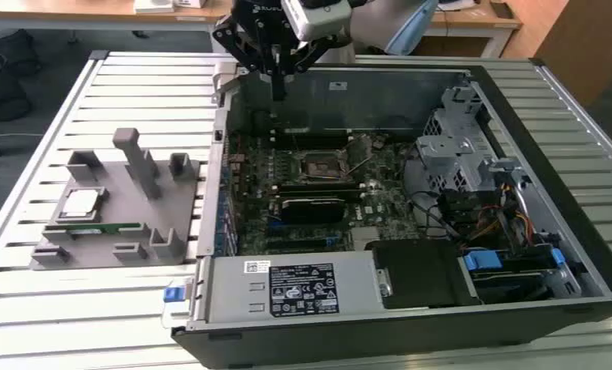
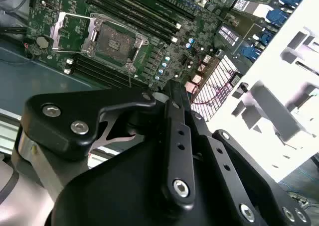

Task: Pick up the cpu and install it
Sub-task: 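Reach for the cpu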

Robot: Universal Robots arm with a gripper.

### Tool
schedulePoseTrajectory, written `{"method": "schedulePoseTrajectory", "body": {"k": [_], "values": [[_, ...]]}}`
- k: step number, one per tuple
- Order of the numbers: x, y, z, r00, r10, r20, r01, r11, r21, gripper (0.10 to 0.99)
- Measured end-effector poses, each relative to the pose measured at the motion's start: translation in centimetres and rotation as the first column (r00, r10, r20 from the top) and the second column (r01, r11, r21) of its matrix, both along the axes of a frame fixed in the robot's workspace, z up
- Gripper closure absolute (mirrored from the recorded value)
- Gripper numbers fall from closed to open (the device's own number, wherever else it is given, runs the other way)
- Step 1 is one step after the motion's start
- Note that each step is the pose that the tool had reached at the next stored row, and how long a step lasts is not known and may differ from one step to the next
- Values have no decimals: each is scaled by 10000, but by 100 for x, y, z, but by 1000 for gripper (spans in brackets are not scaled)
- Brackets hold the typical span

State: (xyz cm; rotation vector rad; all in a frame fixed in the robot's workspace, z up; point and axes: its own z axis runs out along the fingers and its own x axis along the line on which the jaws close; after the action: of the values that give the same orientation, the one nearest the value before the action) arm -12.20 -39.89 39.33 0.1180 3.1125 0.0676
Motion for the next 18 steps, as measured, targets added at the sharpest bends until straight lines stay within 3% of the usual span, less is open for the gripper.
{"method": "schedulePoseTrajectory", "body": {"k": [18], "values": [[-117, 0, 0, 10000, 0, 1, 0, 10000, 0, 980]]}}
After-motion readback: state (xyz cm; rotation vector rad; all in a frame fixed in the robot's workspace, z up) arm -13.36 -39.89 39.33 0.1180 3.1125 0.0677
